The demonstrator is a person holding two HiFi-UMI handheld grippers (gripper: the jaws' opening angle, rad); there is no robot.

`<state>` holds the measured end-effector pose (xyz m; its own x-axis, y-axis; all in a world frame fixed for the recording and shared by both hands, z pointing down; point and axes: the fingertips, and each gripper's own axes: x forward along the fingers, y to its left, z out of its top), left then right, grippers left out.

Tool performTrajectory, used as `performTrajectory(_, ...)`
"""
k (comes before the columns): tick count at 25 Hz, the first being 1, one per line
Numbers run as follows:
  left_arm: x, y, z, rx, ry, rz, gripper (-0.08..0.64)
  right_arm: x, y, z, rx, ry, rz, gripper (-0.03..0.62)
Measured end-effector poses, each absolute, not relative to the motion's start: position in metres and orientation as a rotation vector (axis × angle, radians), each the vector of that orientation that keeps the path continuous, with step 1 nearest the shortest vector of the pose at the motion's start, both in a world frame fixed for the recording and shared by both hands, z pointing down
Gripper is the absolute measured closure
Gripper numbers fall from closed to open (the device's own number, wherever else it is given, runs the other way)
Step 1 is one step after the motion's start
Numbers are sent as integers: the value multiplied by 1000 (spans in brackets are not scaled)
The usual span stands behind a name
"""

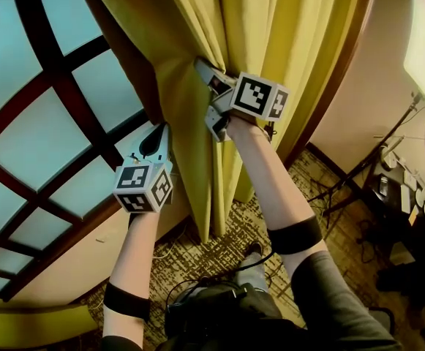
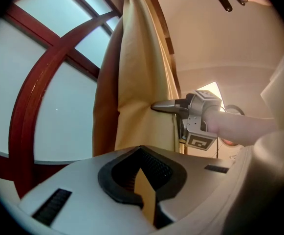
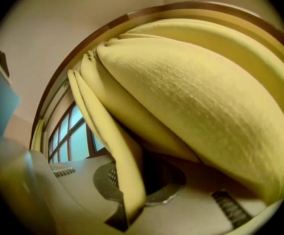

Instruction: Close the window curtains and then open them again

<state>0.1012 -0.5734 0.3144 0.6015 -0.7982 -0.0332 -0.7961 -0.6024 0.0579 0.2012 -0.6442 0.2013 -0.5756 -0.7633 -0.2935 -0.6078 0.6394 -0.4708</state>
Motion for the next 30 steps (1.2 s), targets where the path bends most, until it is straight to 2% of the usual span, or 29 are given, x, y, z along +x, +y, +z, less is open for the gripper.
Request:
performTrajectory(7, 123, -586, 324, 2744, -1396, -100, 557, 216, -650, 197, -1014, 2398, -435, 549)
performTrajectory(23, 246, -614, 319, 2785, -1319, -78, 557, 321, -674, 160, -1009, 2396, -334, 549)
performTrajectory(30, 275, -623, 327, 2811, -1294, -68, 557, 337, -689, 155, -972, 2390, -316, 549)
